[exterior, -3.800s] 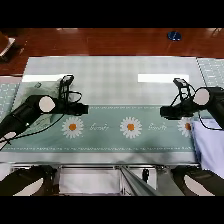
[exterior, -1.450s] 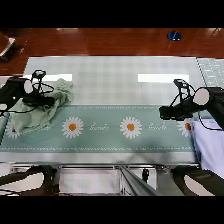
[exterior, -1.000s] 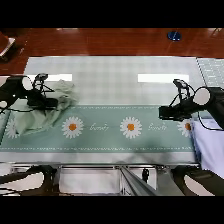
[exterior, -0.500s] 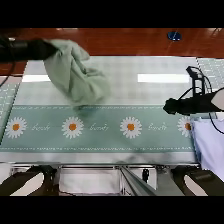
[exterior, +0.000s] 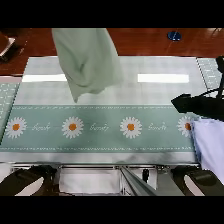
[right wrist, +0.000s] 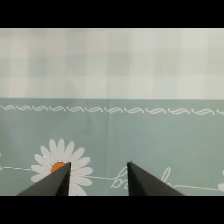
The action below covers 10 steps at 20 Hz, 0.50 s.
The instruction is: Fold the shirts.
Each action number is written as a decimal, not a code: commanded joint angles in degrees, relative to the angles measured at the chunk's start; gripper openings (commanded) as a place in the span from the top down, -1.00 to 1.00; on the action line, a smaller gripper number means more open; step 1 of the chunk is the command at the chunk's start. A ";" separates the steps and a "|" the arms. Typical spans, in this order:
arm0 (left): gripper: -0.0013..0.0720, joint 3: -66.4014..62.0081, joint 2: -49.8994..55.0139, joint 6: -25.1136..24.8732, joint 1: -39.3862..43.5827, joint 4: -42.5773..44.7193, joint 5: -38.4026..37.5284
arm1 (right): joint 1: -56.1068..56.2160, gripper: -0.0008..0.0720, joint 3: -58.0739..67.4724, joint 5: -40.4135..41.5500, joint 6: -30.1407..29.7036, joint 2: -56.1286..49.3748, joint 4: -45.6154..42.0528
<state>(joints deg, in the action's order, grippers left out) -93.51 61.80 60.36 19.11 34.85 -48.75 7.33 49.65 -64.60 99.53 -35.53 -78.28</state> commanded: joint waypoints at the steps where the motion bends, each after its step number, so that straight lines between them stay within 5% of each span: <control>1: 0.90 2.62 -0.11 -3.08 11.45 -0.35 5.64 | 0.02 -0.14 0.02 0.55 0.20 2.84 -0.35; 6: 0.90 16.35 -0.44 -1.25 20.35 -0.39 10.08 | 0.02 -0.14 0.02 0.31 1.16 2.84 -3.89; 10: 0.90 34.23 -3.78 2.08 19.06 -0.37 8.66 | 0.02 -0.14 -0.04 -1.40 2.05 2.84 -6.62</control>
<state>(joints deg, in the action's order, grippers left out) -70.35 59.92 60.03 37.69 34.48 -40.34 7.33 49.65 -64.84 100.77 -32.80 -82.59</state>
